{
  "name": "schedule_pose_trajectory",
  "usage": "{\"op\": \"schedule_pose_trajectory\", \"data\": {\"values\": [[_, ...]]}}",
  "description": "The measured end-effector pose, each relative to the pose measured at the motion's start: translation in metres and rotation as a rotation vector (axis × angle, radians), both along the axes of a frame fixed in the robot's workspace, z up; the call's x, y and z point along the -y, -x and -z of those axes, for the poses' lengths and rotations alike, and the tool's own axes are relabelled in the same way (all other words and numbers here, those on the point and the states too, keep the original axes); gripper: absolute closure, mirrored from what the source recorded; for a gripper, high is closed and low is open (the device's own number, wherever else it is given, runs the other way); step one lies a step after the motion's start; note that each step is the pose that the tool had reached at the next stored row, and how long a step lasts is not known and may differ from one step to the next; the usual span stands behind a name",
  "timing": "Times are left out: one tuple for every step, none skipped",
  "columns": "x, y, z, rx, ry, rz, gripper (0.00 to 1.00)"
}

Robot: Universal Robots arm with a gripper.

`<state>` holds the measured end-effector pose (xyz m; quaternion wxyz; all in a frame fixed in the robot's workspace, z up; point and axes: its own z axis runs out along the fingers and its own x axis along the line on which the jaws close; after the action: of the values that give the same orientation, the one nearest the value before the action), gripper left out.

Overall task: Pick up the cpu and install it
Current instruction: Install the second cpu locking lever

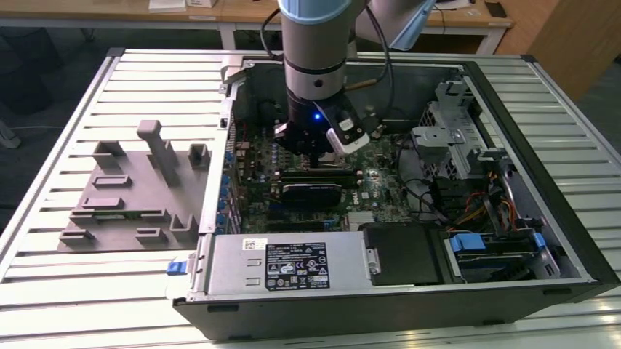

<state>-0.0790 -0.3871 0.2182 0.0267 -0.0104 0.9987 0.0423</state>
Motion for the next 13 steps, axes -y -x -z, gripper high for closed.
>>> {"op": "schedule_pose_trajectory", "data": {"values": [[0.0013, 0.000, 0.0003, 0.0001, -0.0083, 0.000, 0.89], [0.0028, 0.000, 0.0007, 0.0001, -0.0108, 0.000, 0.89], [0.0045, 0.000, 0.0011, 0.0000, -0.0122, 0.000, 0.89], [0.0061, 0.000, 0.0017, 0.0001, -0.0140, 0.000, 0.89], [0.0076, 0.000, 0.0023, 0.0002, -0.0163, 0.000, 0.89], [0.0088, 0.000, 0.0030, 0.0002, -0.0193, 0.000, 0.89], [0.0098, 0.001, 0.0035, 0.0002, -0.0231, 0.000, 0.89], [0.0105, 0.002, 0.0039, 0.0001, -0.0281, 0.000, 0.89], [0.0111, 0.002, 0.0042, 0.0001, -0.0338, 0.000, 0.89], [0.0117, 0.003, 0.0046, 0.0001, -0.0397, 0.000, 0.89], [0.0123, 0.004, 0.0050, 0.0001, -0.0456, 0.000, 0.89], [0.0129, 0.005, 0.0054, 0.0002, -0.0527, 0.000, 0.89], [0.0134, 0.006, 0.0057, 0.0001, -0.0597, 0.000, 0.89]]}}
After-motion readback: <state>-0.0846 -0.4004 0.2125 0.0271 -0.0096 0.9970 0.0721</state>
